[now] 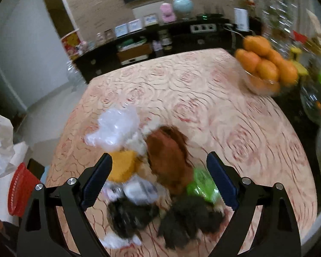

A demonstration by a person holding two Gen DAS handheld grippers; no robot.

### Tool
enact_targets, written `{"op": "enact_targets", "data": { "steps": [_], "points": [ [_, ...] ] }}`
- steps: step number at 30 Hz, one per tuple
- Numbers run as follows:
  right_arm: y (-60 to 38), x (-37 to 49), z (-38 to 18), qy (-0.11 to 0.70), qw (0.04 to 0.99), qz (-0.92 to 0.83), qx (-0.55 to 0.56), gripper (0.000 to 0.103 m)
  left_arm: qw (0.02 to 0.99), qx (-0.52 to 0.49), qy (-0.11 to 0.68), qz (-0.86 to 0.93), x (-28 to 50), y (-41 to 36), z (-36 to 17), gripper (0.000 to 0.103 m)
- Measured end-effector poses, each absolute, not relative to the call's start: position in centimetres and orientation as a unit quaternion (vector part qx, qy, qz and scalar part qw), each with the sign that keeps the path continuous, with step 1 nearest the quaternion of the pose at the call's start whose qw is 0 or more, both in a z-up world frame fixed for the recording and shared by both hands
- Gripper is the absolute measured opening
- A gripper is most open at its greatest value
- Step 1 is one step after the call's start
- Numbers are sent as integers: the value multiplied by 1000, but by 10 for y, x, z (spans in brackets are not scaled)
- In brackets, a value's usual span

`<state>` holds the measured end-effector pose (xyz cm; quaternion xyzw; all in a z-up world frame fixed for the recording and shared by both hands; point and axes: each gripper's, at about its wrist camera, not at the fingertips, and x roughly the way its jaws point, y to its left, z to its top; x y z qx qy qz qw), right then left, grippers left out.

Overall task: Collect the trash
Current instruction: 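Lift the white tissue with the left tool while the right tool grasps the brown cloth, then carry the white tissue and brown cloth over the red basket with both tools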

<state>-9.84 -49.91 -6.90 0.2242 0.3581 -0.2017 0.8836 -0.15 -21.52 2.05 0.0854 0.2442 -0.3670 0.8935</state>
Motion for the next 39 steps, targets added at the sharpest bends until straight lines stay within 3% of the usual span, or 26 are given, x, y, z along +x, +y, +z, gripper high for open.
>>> {"op": "enact_targets", "data": {
  "steps": [13, 16, 18, 21, 25, 39],
  "points": [
    [-513, -39, -122, 450, 855, -183, 181, 96, 900, 87, 259, -341, 10, -208, 14, 10],
    [-519, -41, -135, 465, 843, -196, 185, 86, 900, 91, 258, -340, 9, -211, 13, 10],
    [-524, -43, -142, 473, 837, -194, 193, 66, 900, 92, 258, -339, 9, -212, 12, 10],
    [-527, -47, -142, 475, 837, -184, 201, 48, 900, 92, 258, -339, 9, -212, 13, 10],
    [-527, -58, -131, 455, 844, -193, 208, 43, 902, 90, 255, -337, 10, -210, 13, 10],
    [-487, -89, -51, 353, 903, -120, 214, 42, 908, 79, 247, -328, 10, -199, 17, 10]
  ]
}}
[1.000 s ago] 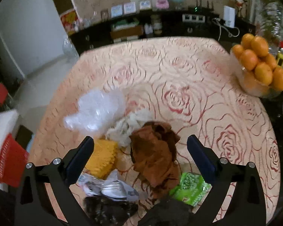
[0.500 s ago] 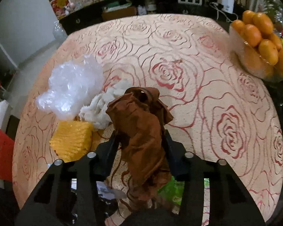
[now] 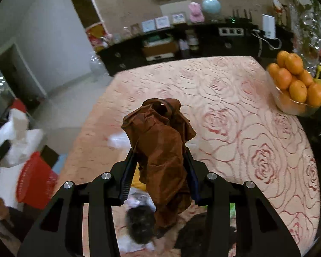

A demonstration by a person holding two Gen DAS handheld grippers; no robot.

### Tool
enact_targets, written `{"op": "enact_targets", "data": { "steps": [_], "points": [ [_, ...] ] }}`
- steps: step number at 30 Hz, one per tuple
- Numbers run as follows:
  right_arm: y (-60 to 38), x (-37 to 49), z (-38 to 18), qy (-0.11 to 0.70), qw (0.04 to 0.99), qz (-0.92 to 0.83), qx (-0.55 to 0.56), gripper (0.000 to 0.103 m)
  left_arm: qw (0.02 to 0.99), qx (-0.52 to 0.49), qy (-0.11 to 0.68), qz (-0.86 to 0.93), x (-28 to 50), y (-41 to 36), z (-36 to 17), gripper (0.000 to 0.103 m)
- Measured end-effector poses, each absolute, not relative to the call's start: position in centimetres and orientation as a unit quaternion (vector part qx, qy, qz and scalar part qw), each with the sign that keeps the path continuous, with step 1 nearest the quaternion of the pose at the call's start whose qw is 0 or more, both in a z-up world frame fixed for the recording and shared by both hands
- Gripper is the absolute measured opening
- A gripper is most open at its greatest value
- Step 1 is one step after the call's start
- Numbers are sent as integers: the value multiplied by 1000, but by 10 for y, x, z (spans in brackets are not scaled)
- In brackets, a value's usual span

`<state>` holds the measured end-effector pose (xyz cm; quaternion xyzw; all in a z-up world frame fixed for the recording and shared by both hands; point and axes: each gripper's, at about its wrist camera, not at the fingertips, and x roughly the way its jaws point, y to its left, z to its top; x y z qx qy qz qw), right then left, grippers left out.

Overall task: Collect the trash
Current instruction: 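Carry the white tissue and brown cloth over the red basket with both tools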

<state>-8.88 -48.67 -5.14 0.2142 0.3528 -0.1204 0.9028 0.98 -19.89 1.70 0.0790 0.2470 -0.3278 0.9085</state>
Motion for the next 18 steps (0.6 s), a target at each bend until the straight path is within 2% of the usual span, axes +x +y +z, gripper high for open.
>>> {"op": "enact_targets", "data": {
  "steps": [18],
  "points": [
    [-444, -79, -23, 325, 929, -78, 160, 43, 916, 79, 241, -312, 11, -193, 21, 10]
  ]
}}
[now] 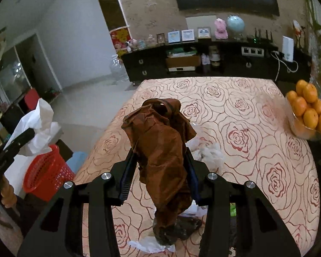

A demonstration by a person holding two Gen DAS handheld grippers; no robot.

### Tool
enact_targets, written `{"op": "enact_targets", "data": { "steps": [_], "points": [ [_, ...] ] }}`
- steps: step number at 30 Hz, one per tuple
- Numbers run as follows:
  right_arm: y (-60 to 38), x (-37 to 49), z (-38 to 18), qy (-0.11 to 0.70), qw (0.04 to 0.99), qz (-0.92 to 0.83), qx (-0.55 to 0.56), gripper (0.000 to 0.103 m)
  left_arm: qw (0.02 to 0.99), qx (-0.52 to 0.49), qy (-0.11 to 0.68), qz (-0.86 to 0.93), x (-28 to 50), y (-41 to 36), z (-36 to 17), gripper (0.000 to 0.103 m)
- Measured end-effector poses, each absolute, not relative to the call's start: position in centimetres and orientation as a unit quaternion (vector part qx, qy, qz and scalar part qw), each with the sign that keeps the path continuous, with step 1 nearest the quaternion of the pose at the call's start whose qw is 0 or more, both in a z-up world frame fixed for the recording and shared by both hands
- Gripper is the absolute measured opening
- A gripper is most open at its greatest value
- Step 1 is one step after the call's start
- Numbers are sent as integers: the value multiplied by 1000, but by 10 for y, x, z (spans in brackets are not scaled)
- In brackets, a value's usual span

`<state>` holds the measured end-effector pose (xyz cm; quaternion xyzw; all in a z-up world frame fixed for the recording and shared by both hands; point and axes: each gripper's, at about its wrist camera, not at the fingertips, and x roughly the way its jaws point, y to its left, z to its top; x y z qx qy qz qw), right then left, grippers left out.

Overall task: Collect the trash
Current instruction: 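Carry the white tissue and brown cloth over the red basket with both tools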

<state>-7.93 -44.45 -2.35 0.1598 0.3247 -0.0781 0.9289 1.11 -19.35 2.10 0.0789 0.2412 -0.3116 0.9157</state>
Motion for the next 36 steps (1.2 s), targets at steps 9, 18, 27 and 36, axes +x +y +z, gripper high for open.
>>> {"op": "enact_targets", "data": {
  "steps": [9, 18, 27, 36],
  "points": [
    [-418, -63, -21, 326, 933, -66, 136, 43, 922, 71, 239, -296, 16, -180, 26, 10],
    [-373, -37, -14, 328, 938, -23, 109, 43, 935, 71, 234, -258, 21, -148, 31, 10],
    [-315, -8, -10, 334, 938, 36, 89, 43, 946, 75, 250, -193, 24, -82, 25, 10],
    [-251, 21, -18, 352, 929, 88, 71, 43, 945, 64, 287, -139, 39, -37, 5, 10]
  ]
}}
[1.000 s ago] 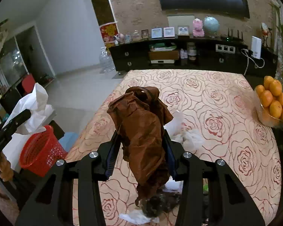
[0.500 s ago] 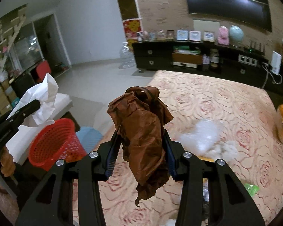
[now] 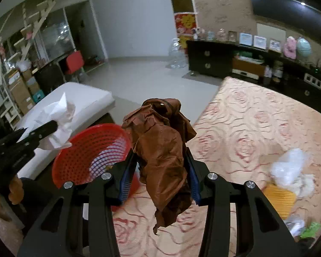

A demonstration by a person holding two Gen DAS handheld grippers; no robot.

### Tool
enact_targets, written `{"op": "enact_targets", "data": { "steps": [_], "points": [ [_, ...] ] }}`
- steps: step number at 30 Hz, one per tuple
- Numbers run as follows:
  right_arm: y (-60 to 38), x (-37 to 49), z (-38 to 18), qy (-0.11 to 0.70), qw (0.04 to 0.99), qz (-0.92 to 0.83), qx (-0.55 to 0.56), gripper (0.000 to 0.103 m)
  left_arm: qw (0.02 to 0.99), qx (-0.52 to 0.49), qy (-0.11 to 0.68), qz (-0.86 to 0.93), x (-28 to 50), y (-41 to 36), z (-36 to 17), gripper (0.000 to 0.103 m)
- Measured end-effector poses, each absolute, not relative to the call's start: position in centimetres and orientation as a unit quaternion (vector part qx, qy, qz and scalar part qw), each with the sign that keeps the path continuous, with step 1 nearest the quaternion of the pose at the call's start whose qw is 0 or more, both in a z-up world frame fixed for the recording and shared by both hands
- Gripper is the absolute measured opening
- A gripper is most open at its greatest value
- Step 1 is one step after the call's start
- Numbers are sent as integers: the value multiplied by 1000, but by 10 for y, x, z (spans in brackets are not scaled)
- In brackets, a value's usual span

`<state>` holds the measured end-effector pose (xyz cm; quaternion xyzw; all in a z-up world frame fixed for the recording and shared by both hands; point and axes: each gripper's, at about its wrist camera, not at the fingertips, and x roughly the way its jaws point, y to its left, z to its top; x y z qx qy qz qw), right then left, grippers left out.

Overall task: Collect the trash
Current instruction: 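Carry the white tissue and brown cloth over the red basket with both tools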

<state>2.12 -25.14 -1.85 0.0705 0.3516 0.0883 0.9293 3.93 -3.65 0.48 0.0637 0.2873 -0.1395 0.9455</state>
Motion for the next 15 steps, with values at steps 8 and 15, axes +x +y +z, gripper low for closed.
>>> {"op": "enact_targets", "data": {
  "steps": [8, 15],
  "points": [
    [-202, 40, -23, 358, 923, 128, 61, 43, 938, 79, 315, -118, 52, -30, -12, 10],
    [-174, 52, -28, 368, 917, 149, 49, 43, 931, 98, 336, -104, 59, -24, -24, 10]
  ]
}}
